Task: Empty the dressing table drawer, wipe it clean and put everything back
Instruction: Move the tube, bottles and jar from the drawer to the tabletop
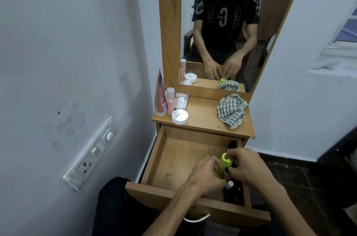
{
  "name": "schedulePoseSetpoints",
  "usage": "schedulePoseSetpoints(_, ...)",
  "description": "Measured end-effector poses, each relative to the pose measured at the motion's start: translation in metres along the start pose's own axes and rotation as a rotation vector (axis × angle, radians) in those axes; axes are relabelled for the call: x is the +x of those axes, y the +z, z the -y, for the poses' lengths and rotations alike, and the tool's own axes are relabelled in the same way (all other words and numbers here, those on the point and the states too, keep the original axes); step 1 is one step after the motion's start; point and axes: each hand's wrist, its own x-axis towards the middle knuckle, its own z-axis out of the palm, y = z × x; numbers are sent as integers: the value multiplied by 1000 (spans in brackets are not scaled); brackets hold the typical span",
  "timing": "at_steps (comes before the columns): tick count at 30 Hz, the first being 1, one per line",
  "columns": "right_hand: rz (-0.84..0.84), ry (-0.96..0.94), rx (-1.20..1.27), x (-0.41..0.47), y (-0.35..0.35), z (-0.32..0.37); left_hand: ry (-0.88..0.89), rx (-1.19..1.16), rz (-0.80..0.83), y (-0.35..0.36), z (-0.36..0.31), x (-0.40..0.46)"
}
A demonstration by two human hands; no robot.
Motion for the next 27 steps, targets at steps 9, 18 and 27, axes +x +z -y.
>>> schedulePoseSetpoints(9, -86, 84, 6, -4, 8, 3, -71, 67, 66, -4, -13, -10)
schedulePoseSetpoints(18, -110, 100, 26, 5, 16, 8, -162, -10, 13, -16, -20, -16)
schedulePoseSetpoints(27, -213, 79, 182, 5, 10, 15, -98, 10, 78, -7, -16, -5)
